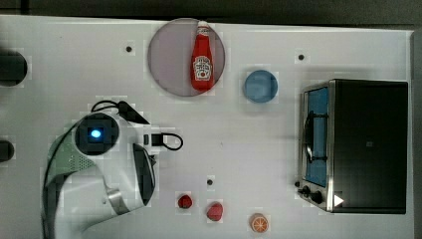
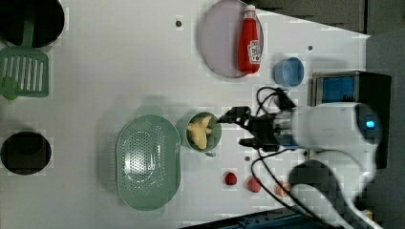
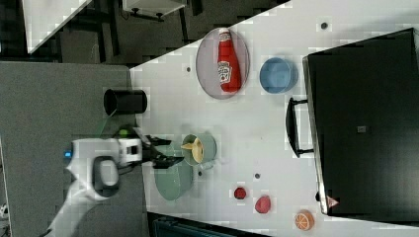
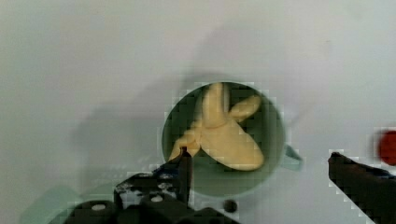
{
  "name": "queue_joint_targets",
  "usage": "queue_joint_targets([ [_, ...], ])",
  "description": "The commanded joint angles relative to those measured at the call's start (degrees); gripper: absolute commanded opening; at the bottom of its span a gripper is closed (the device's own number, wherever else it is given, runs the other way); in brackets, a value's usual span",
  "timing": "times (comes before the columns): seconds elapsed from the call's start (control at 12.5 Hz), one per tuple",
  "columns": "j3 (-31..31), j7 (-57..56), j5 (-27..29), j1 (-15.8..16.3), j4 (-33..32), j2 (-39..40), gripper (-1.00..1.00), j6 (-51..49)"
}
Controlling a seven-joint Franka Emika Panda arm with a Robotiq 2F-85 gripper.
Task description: Pick Banana and place it in mug.
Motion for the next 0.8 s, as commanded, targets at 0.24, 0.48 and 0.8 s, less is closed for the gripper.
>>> queue_joint_targets([
  [0.24, -10.70, -9.57, -0.22, -2.36, 15.47, -11.88, 1.00, -21.11],
  [0.48, -17.85, -17.76, -6.40, -2.71, 23.35, -14.13, 1.00, -34.13],
  [0.8, -24.30, -18.71, -7.40, -2.84, 26.88, -14.79, 1.00, -37.37],
])
